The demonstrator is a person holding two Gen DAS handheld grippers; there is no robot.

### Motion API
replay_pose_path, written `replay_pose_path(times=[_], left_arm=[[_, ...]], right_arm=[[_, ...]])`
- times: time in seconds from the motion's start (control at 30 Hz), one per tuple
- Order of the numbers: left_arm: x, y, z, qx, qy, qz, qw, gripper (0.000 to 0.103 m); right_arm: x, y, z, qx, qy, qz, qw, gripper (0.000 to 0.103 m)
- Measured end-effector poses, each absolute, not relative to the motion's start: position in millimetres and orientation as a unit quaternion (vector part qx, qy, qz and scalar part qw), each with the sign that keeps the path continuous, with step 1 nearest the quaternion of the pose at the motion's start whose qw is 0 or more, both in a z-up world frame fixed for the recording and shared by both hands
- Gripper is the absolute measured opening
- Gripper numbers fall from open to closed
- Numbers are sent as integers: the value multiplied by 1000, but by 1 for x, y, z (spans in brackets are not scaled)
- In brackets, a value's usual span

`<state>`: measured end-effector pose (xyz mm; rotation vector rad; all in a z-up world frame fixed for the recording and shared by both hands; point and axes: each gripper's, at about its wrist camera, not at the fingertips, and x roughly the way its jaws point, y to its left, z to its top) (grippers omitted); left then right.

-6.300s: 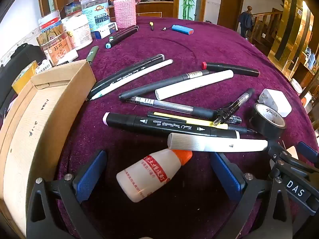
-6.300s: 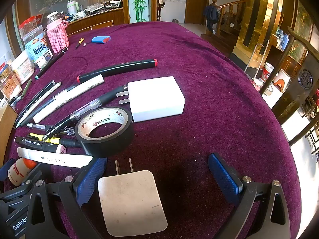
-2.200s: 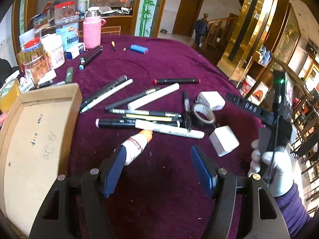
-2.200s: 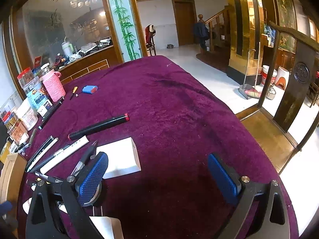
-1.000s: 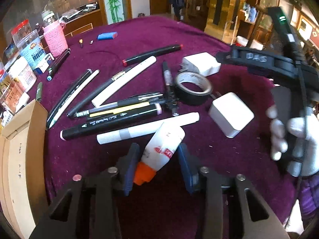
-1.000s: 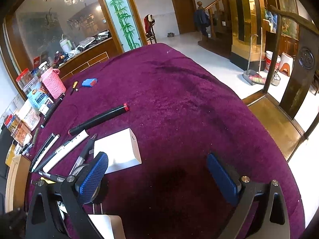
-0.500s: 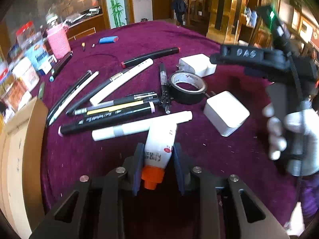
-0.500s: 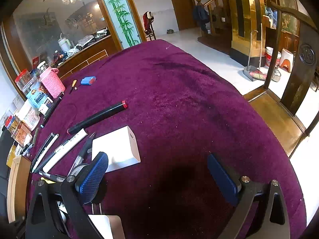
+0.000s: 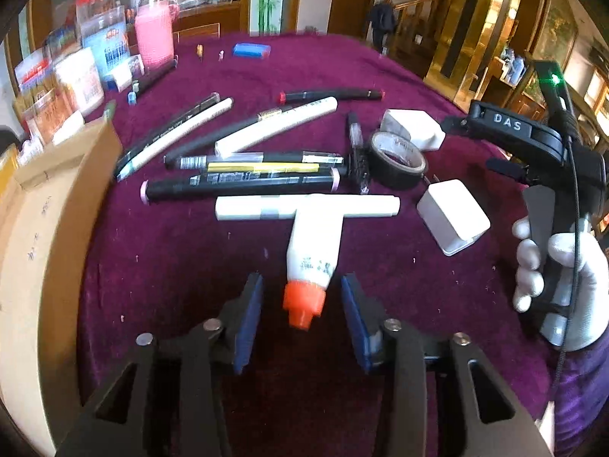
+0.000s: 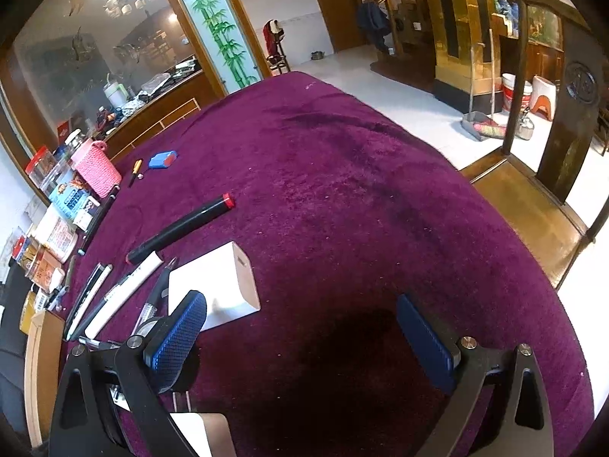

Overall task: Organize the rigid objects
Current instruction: 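Reach the left tool to the white glue bottle and close on it, then release the glue bottle into the box while the right tool drops the plug there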

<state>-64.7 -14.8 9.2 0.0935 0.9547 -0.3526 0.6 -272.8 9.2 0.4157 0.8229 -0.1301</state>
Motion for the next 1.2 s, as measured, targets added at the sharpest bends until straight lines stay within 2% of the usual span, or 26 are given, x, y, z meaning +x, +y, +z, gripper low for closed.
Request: replay_pose_path(times=[0.1,0.13,0.17,0.2,0.57,0.6,0.63,0.67,0.7,0.77,1.03,1.07,1.13,1.17,1.2], left_arm=[[-65,-23,8,69,456,-168,871,50],[-65,-21,9,65,455,-168,872,47],[-64,-17,10,53,453,-168,874,31],[-63,-14,10,44,453,-172,874,23],[-81,24,29,-40,446,-182,875,22],[-85,31,33,-49,444,-184,875,22],[-88,36,37,-57,442,-184,876,22],[-91,43,42,-64,439,-185,877,21],[-94,48,45,-68,437,-186,878,19],[-99,61,54,-76,429,-188,880,13],[-110,121,74,-97,411,-165,891,12],[-111,120,74,-91,413,-170,890,12],[-113,109,71,-69,417,-170,890,30],[-112,101,68,-53,421,-170,890,51],[-109,87,63,-27,423,-174,889,60]], right_arm=[[4,-266,7,199,420,-11,886,101],[-1,-261,9,196,424,5,884,101],[-8,-255,10,193,429,29,882,101],[-14,-250,11,187,433,42,881,101],[-36,-178,12,38,474,64,878,100],[-34,-171,10,17,477,55,877,93],[-34,-168,9,7,480,51,876,74],[-32,-164,4,-4,489,48,871,63],[-34,-164,5,-14,486,38,873,48],[-33,-163,7,-13,490,45,871,49],[-57,-143,45,1,462,93,882,49],[-59,-138,50,-2,457,101,884,49],[-61,-126,58,-5,447,116,887,49],[-62,-119,62,-5,442,127,888,49],[-63,-113,64,-4,440,137,887,49]])
